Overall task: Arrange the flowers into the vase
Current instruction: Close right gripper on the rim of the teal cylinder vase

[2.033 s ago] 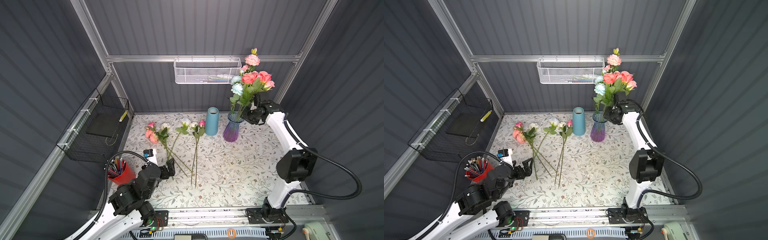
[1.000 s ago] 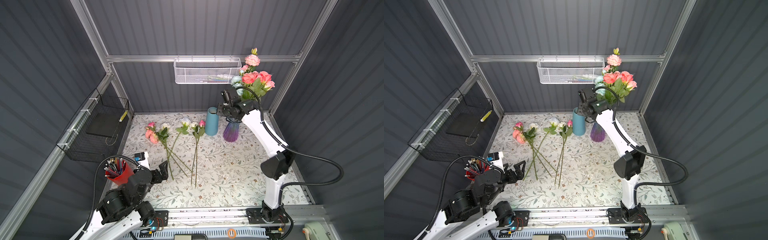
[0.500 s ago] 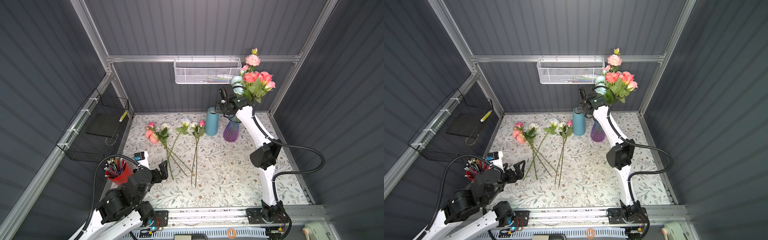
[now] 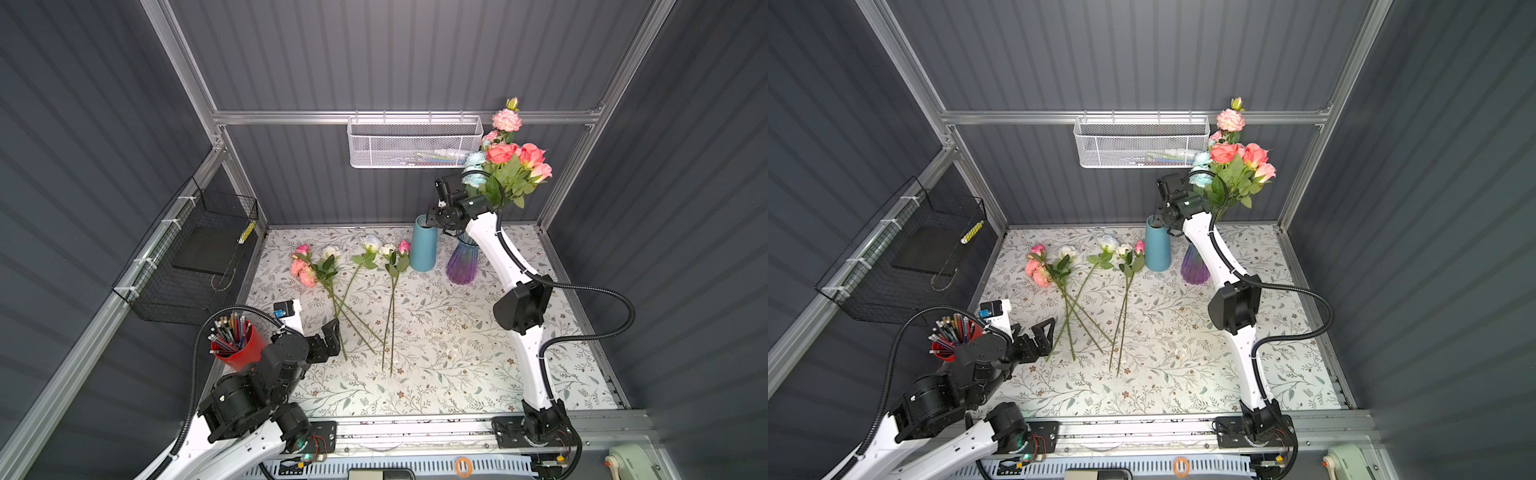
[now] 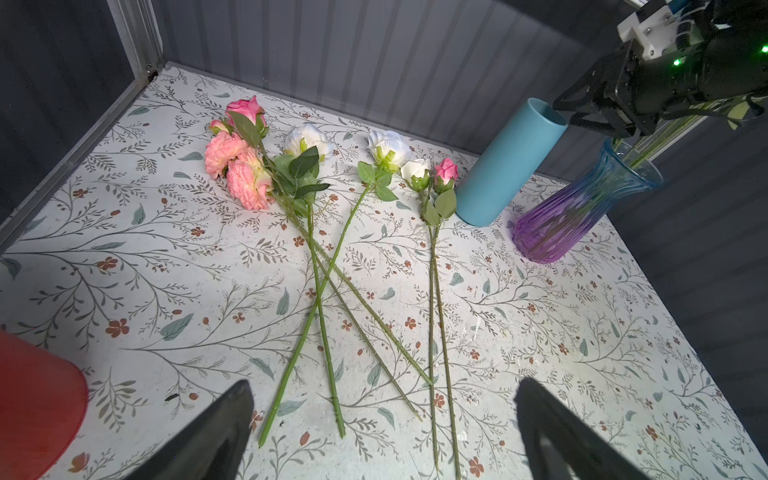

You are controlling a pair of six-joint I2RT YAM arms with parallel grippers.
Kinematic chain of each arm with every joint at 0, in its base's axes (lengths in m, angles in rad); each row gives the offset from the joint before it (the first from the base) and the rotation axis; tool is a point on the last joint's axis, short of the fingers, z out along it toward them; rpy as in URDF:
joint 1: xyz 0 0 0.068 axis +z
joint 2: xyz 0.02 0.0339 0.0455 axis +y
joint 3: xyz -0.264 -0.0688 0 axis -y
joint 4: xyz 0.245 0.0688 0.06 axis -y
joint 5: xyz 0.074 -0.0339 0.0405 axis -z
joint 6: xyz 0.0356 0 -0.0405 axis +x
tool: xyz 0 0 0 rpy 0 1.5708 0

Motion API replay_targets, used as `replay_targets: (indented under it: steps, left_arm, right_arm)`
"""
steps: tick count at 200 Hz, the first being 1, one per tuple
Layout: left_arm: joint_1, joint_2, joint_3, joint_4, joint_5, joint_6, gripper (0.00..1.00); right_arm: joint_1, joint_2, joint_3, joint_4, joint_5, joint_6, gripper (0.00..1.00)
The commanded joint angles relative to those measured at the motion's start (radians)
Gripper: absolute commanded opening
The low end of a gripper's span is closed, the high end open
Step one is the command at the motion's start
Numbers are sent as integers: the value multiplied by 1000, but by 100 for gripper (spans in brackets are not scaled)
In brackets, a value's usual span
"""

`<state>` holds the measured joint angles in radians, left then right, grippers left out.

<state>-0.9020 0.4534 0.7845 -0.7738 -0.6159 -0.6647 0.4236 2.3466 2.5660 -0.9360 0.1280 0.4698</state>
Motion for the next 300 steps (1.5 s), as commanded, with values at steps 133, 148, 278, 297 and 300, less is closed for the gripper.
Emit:
replay_targets:
  steps: [133,148,278,297,300]
  left_arm:
    - [1,-1,1,16,0,8,99]
    - [1,-2,-3,19,2,7,99]
    - [1,-7,-7,25,2,10,99]
    - [0,-5,-6,27,3,12,99]
    - [1,-5,-6,27,3,12,99]
  right_arm:
    - [-3,48,-22,-26,-27,1,41]
    - [-4,37,-44,-18,-25,0,40]
    - [-6,22,-75,-14,-45,0,27]
    - [-5,18,-81,-16,-48,0,26]
    - [-6,16,-82,-16,-47,0,25]
